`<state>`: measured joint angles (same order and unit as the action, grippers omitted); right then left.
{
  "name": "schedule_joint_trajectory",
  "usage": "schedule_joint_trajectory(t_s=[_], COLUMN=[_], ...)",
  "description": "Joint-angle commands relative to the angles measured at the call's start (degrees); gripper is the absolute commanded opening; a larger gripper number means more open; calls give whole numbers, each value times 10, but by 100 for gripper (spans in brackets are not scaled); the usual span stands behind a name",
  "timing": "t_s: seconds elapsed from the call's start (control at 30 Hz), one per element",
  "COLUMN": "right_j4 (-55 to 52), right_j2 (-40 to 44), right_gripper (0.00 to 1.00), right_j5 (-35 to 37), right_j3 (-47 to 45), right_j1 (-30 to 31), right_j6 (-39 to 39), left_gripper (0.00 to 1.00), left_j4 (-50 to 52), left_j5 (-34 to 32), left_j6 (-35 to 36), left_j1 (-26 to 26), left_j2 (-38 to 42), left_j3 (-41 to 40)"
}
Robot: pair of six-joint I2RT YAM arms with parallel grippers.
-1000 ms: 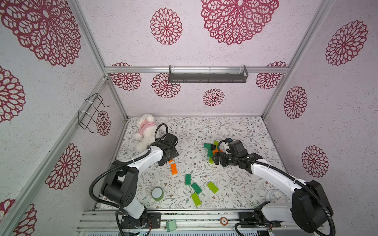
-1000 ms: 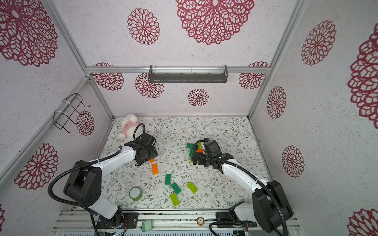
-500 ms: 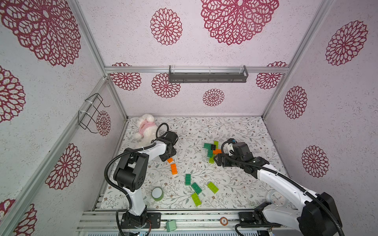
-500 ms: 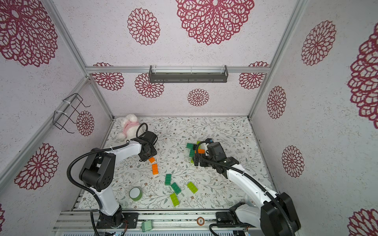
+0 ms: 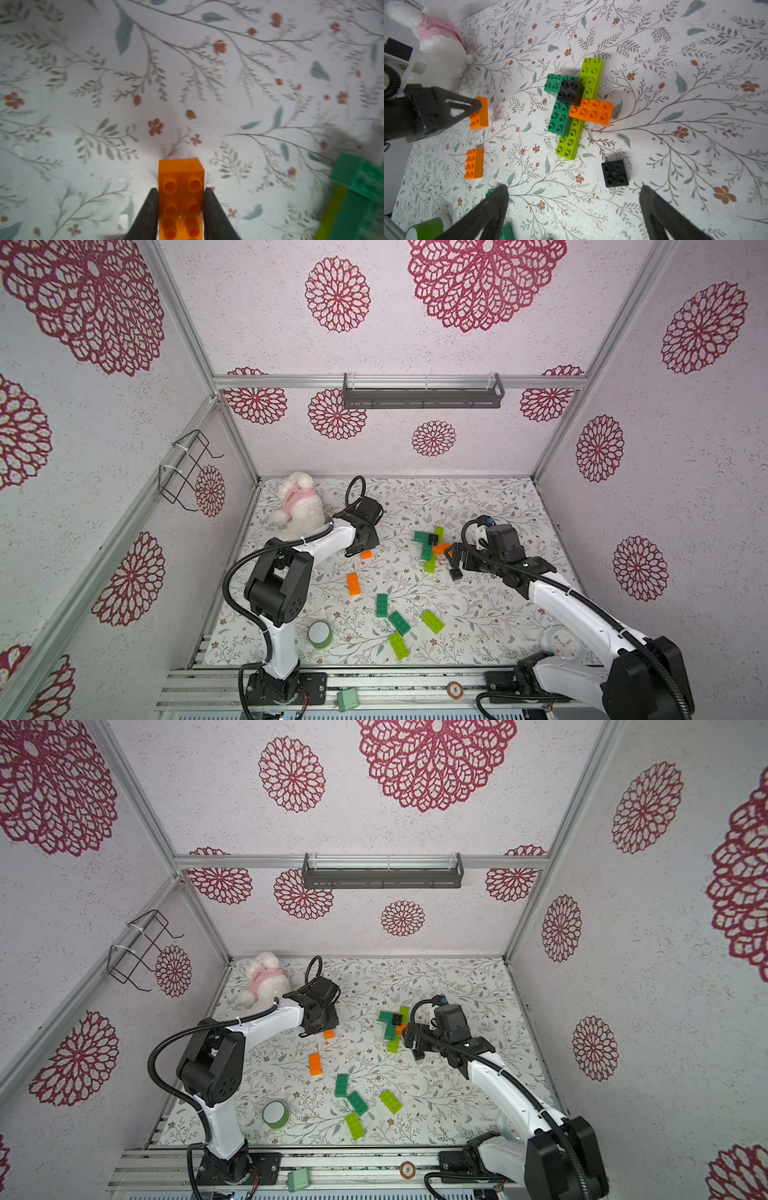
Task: Assemble a small pinwheel with lego
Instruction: Pick up the lego brick from the center of the board, then place the lego brick at the center of the board.
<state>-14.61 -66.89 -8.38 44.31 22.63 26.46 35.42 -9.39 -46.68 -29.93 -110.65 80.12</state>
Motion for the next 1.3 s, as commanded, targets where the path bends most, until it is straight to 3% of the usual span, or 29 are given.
schedule_joint_trajectory(t_s=[0.0,0.13,0.37,0.43,0.5,0.6,0.67,0.8,1.0,1.27], right_j4=[8,-34,-44,-47,-56,-47,-29,0,11,38], right_j2=[7,28,90,94,85,70,62,48,18,-10], right_gripper=[99,99,99,99,99,99,99,99,99,98], right_j5=[-6,59,84,85,80,57,45,19,6,-12], right_j3=[-1,-6,-32,-32,-21,-12,-12,-7,4,0], right_j1=[0,2,1,0,1,1,1,1,24,64], right_j6=[-2,13,20,30,33,23,22,13,-11,2], left_gripper=[24,28,32,39,54,74,81,81,80,77], left_j4=[16,59,63,59,47,14,-4,10,94,50], left_j5=[25,29,18,21,21,25,32,-8,-44,-5], left_j6=[41,61,67,67,64,61,61,23,-111,-113], left_j1=[-17,-26,-30,-30,-30,-29,-29,-32,-44,-47], left_j2=[-41,-68,-75,-74,-63,-6,34,134,244,205], left_j3=[25,49,40,39,34,16,5,-50,-183,-225])
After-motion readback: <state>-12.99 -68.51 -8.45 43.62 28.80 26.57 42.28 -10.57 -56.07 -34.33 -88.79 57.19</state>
